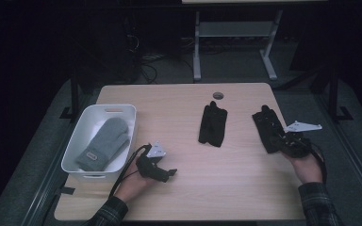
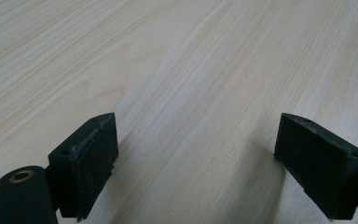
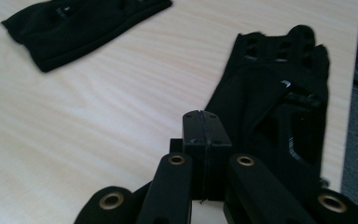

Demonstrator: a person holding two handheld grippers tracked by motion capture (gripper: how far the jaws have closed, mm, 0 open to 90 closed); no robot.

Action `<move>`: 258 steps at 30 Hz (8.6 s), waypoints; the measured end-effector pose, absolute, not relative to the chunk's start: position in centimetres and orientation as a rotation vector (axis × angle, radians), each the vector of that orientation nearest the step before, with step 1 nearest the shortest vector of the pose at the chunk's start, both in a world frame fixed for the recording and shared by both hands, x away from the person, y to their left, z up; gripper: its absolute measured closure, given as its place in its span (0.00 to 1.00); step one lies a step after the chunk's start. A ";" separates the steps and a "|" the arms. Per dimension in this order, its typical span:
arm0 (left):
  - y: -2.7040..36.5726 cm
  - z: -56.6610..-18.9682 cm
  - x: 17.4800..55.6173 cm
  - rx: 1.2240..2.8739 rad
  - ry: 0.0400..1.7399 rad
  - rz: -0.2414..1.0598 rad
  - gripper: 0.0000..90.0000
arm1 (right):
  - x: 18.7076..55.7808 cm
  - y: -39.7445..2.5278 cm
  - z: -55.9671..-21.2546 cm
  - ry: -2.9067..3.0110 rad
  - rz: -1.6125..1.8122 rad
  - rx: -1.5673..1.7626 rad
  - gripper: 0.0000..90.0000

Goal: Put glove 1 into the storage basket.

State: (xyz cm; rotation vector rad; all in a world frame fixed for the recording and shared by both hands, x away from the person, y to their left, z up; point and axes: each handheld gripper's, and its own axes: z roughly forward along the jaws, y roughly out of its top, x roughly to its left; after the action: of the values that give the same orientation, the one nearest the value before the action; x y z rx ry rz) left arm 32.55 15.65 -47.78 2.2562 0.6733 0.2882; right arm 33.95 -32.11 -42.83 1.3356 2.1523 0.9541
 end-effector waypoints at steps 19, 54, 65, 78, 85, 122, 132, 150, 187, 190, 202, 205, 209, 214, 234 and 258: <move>15.8 -47.7 32.6 2.267 0.662 0.282 0.14 | 39.9 -35.0 -44.4 2.135 0.830 1.424 1.00; 15.8 -47.7 32.6 2.266 0.660 0.281 0.14 | 39.5 -34.1 -46.3 2.248 0.753 1.403 1.00; 15.8 -47.7 32.6 2.265 0.660 0.281 0.14 | 37.8 -31.4 -46.1 2.356 0.744 1.307 1.00; 15.8 -47.8 32.6 2.258 0.662 0.279 0.14 | 34.6 -28.4 -45.9 2.479 0.777 1.173 1.00; 15.8 -47.8 32.6 2.260 0.658 0.284 0.14 | 32.9 -27.1 -45.8 2.535 0.809 1.107 1.00; 15.8 -47.8 32.6 2.258 0.662 0.285 0.14 | 30.7 -25.1 -43.0 2.487 0.950 0.991 1.00; 15.7 -47.7 32.6 2.260 0.662 0.285 0.14 | 35.0 -24.3 -44.2 2.473 0.925 1.083 1.00; 15.8 -47.7 32.6 2.263 0.660 0.285 0.14 | 35.3 -20.5 -45.5 2.613 0.904 0.974 1.00; 15.8 -47.7 32.6 2.267 0.662 0.284 0.14 | 30.4 -28.1 -45.6 2.343 1.014 1.134 0.28; 15.6 -47.5 32.7 2.279 0.682 0.275 0.15 | 30.1 -28.9 -46.3 2.336 0.999 1.159 0.22; 13.9 -45.5 35.0 2.252 0.677 0.194 0.53 | 30.4 -30.1 -47.9 2.332 0.971 1.214 0.15; 13.1 -45.1 35.9 2.240 0.660 0.190 0.71 | 30.5 -30.3 -48.2 2.331 0.993 1.214 0.11; 11.5 -44.5 37.5 2.259 0.645 0.169 0.98 | 30.5 -30.3 -48.3 2.328 1.004 1.217 0.10; 9.3 -43.9 39.7 2.247 0.633 0.164 0.99 | 30.4 -30.3 -48.3 2.329 1.003 1.227 0.10; 2.6 -45.3 47.9 2.271 0.673 0.196 0.99 | 30.5 -30.4 -48.3 2.328 1.002 1.220 0.10; 5.8 -46.6 44.8 2.280 0.686 0.116 1.00 | 30.5 -30.4 -48.3 2.324 0.998 1.222 0.10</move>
State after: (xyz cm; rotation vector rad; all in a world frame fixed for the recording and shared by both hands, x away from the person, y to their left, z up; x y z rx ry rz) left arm 44.77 5.85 -46.58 2.2800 0.6859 0.1163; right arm 30.47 -30.40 -48.31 1.2224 2.3236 0.9983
